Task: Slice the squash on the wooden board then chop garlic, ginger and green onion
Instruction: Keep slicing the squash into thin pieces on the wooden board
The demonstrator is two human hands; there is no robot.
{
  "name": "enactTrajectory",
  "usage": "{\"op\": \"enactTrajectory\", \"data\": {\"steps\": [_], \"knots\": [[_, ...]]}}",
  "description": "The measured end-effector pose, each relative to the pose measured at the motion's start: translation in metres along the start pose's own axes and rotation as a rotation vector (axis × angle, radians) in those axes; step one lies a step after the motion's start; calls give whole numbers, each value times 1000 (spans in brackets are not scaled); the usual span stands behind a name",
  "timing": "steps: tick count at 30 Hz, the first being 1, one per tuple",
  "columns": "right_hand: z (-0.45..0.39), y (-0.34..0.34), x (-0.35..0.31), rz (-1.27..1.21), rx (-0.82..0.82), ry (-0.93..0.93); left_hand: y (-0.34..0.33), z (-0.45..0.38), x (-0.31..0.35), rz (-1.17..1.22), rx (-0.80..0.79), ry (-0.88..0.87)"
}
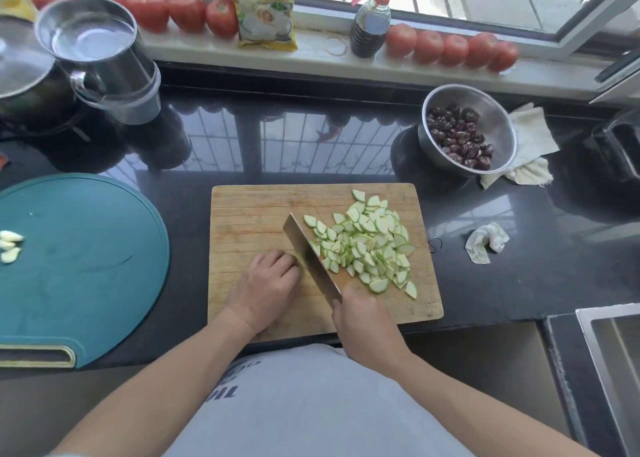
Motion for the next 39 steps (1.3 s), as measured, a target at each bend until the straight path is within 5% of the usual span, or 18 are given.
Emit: {"op": "enactTrajectory", "data": {"steps": [17, 25, 39], "knots": [[-6, -11, -8, 114, -83, -50, 5, -4, 1, 4, -6, 7], [-13, 7, -24, 62, 92, 4, 3, 11, -2, 17, -28, 6], [6, -10, -8, 139, -72, 14, 0, 10, -2, 39, -46, 28]]}}
Point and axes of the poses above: each hand's wrist, its own z-axis away from the middle knuckle, its own y-axis out of the back of the hand, x = y × z, the point moved 8 cm from there along -z, towards the middle knuckle, and after that the axes turned 8 degrees about -z, right-handed, at the moved point
